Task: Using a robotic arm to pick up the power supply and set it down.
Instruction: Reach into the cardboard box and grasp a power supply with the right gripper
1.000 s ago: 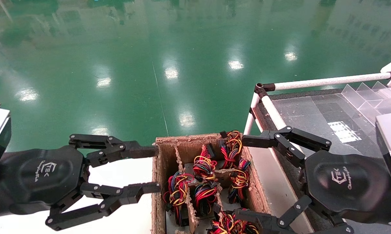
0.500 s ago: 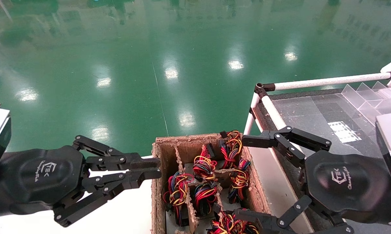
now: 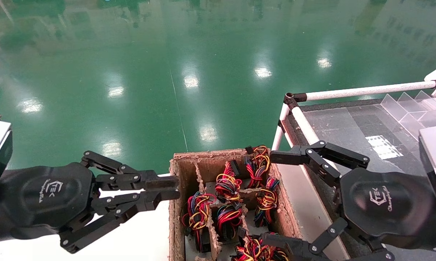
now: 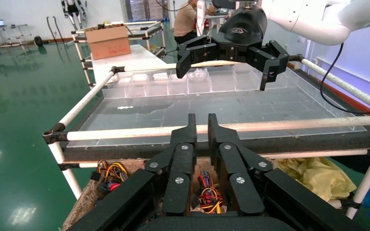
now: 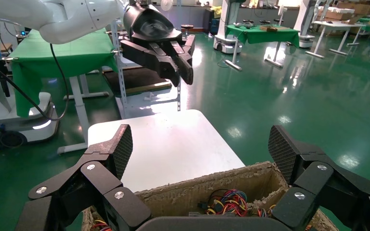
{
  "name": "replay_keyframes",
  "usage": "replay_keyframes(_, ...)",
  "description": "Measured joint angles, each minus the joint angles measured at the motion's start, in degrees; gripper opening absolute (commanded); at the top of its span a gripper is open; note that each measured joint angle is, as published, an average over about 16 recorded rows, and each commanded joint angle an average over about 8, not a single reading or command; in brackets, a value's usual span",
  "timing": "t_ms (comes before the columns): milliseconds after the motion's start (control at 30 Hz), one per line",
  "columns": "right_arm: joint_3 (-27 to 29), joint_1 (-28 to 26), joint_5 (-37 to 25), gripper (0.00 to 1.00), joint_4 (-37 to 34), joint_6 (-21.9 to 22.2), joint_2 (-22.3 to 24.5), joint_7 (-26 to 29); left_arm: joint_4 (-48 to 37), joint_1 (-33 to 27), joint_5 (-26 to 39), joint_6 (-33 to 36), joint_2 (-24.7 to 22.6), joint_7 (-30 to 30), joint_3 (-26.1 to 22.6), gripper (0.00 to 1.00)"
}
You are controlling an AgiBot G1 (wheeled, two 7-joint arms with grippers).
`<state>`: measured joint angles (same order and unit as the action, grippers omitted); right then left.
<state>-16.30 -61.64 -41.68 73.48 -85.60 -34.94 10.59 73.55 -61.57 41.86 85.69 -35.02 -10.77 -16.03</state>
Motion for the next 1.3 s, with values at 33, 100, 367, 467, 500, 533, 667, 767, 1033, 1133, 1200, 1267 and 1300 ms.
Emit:
replay_keyframes(33, 0.0, 0.0, 0.0, 1.0, 0.0, 0.0, 0.0, 0.0, 0.0, 0.0, 0.0, 0.0, 0.0, 0.0, 0.0, 1.0)
replay_keyframes(100, 0.0, 0.0, 0.0, 1.0, 0.0, 0.0, 0.0, 0.0, 0.0, 0.0, 0.0, 0.0, 0.0, 0.0, 0.0, 1.0)
replay_keyframes(367, 0.0, 0.0, 0.0, 1.0, 0.0, 0.0, 0.0, 0.0, 0.0, 0.0, 0.0, 0.0, 0.0, 0.0, 0.0, 1.0)
replay_keyframes(467, 0.0, 0.0, 0.0, 1.0, 0.0, 0.0, 0.0, 0.0, 0.0, 0.0, 0.0, 0.0, 0.0, 0.0, 0.0, 1.0)
replay_keyframes(500, 0.0, 0.0, 0.0, 1.0, 0.0, 0.0, 0.0, 0.0, 0.0, 0.0, 0.0, 0.0, 0.0, 0.0, 0.0, 1.0)
replay_keyframes(533, 0.0, 0.0, 0.0, 1.0, 0.0, 0.0, 0.0, 0.0, 0.0, 0.0, 0.0, 0.0, 0.0, 0.0, 0.0, 1.0)
replay_keyframes(667, 0.0, 0.1, -0.2, 1.0, -0.3, 0.1, 0.2, 0.0, 0.0, 0.0, 0.0, 0.0, 0.0, 0.0, 0.0, 1.0)
replay_keyframes(767, -0.1, 0.2, -0.8, 1.0, -0.7, 0.4, 0.4, -0.1, 0.0, 0.0, 0.0, 0.0, 0.0, 0.0, 0.0, 1.0)
replay_keyframes(1033, -1.5, -1.3, -5.3, 1.0, -2.5, 1.7, 1.0, 0.6, 0.0, 0.0, 0.0, 0.0, 0.0, 0.0, -0.1, 1.0)
replay_keyframes(1133, -2.9, -3.1, -8.9, 1.0, -3.4, 2.0, 0.8, 1.2, -0.1, 0.0, 0.0, 0.0, 0.0, 0.0, -0.1, 1.0)
replay_keyframes(1200, -4.2, -4.8, -11.8, 1.0, -4.1, 2.1, 0.3, 1.6, -0.1, 0.0, 0.0, 0.0, 0.0, 0.0, -0.1, 1.0)
replay_keyframes(1267, -5.6, -6.9, -15.1, 1.0, -5.1, 1.9, -0.5, 1.8, -0.1, 0.0, 0.0, 0.0, 0.0, 0.1, -0.1, 1.0)
replay_keyframes(1300, -6.4, -8.0, -16.8, 1.0, -5.6, 1.8, -0.9, 1.8, -0.1, 0.0, 0.0, 0.0, 0.0, 0.1, -0.1, 1.0)
